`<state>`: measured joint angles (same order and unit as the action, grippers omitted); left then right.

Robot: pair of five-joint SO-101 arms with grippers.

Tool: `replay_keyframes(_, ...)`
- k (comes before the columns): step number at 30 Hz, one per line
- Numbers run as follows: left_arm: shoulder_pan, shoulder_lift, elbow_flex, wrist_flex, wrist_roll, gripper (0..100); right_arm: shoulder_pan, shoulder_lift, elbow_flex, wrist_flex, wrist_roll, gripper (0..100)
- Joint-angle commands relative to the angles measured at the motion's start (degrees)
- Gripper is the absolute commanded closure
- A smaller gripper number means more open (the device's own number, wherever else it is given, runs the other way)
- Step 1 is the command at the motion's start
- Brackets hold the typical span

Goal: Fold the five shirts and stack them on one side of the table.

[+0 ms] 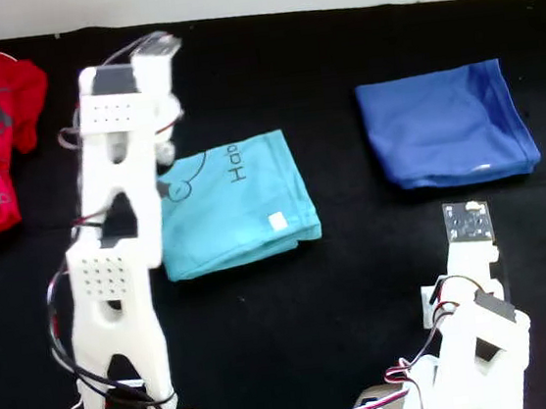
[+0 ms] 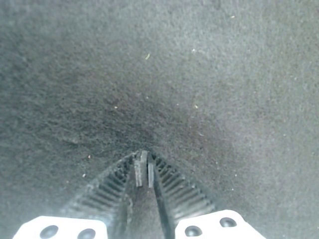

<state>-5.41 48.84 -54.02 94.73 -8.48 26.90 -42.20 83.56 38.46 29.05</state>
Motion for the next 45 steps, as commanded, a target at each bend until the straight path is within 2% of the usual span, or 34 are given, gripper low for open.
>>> replay_keyframes(1, -1.54, -3.47, 8.66, -6.86, 0.53, 99, -0.04, -0.04, 1.63, -1.89, 0.35, 99.3)
replay_keyframes(7, -4.00, -3.21, 17.45, -16.44, 0.53, 99, -0.04, -0.04, 1.71, -1.89, 0.35, 99.3)
replay_keyframes(13, -8.48, -3.12, 17.71, -16.53, 0.53, 99, -0.04, -0.04, 1.71, -1.89, 0.35, 99.3)
replay_keyframes(28, -7.69, -10.07, 7.52, 6.33, 0.44, 99, -0.04, -0.04, 1.71, -1.89, 0.35, 99.3)
replay_keyframes(33, -6.99, -15.69, 17.89, 6.59, 0.44, 99, -0.04, -0.04, 1.71, -1.89, 0.35, 99.3)
replay_keyframes(39, -2.42, -29.76, 38.64, 6.42, 0.26, 99, -0.04, -0.04, 1.71, -1.89, 0.35, 99.3)
replay_keyframes(45, 3.47, -44.62, 60.35, -6.68, 0.62, 99, -0.04, -0.04, 1.71, -1.89, 0.35, 99.3)
